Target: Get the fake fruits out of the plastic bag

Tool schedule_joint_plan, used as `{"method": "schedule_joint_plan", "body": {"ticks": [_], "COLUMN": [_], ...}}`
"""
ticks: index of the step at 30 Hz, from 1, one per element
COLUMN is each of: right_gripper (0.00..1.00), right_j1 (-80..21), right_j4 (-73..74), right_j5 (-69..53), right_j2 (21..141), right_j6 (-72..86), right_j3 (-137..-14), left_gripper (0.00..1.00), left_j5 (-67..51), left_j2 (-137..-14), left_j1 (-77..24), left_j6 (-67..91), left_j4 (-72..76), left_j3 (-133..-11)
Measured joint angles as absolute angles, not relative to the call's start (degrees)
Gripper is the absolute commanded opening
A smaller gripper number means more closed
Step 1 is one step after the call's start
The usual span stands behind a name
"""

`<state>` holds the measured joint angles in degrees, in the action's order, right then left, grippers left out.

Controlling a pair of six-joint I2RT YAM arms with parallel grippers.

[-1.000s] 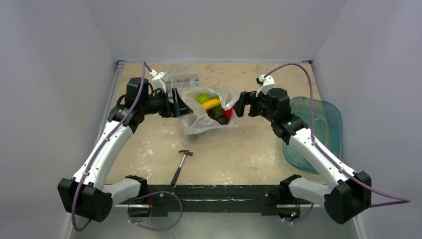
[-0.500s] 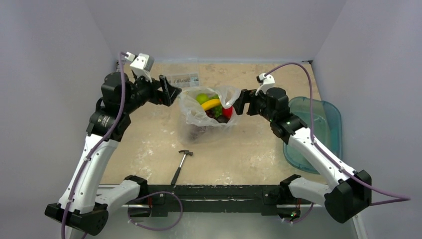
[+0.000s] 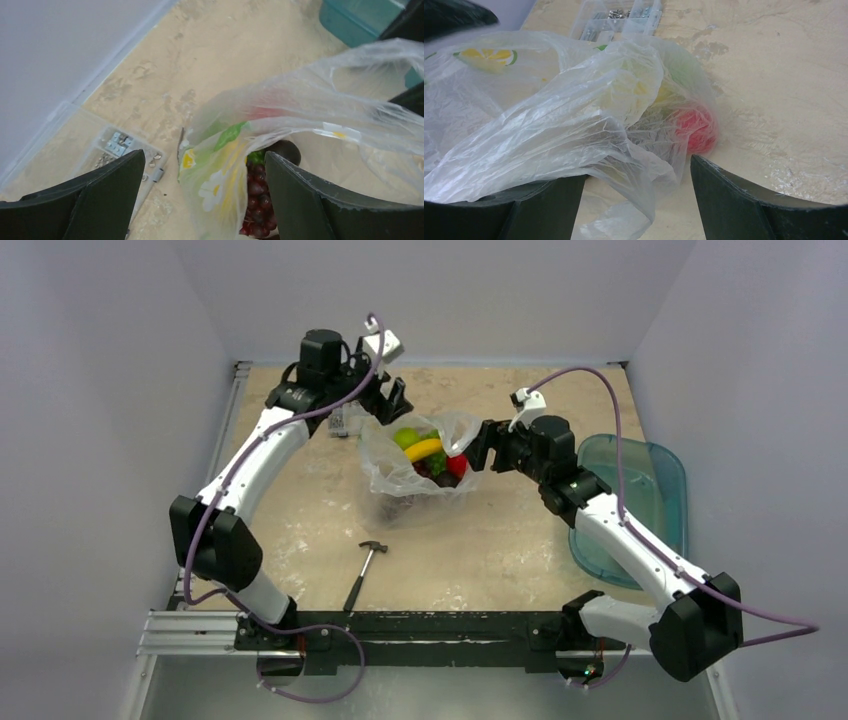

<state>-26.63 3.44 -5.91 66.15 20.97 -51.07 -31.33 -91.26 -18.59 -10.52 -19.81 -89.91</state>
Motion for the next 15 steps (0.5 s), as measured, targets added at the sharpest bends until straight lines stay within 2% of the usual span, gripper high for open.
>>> {"method": "schedule_joint_plan", "body": {"ticks": [10, 15], "right_gripper": [0.76, 0.76], "right_j1": [-26.63, -26.63], "right_j4": [2.24, 1.65], "right_j5": [-7.44, -7.97], "right_j2": [67.42, 68.58], "right_j6": [21.43, 21.67], "right_j3": [-51.07, -51.07], "left_gripper": [0.87, 0.8], "left_j5": [-33.65, -32.69], "left_j2": [-93.14, -96.47], "left_j1": [-26.79, -28.36], "left_j6": [-27.49, -30.89], "left_j4": [-22.33, -22.48], "left_j3": [-88.16, -88.29]}}
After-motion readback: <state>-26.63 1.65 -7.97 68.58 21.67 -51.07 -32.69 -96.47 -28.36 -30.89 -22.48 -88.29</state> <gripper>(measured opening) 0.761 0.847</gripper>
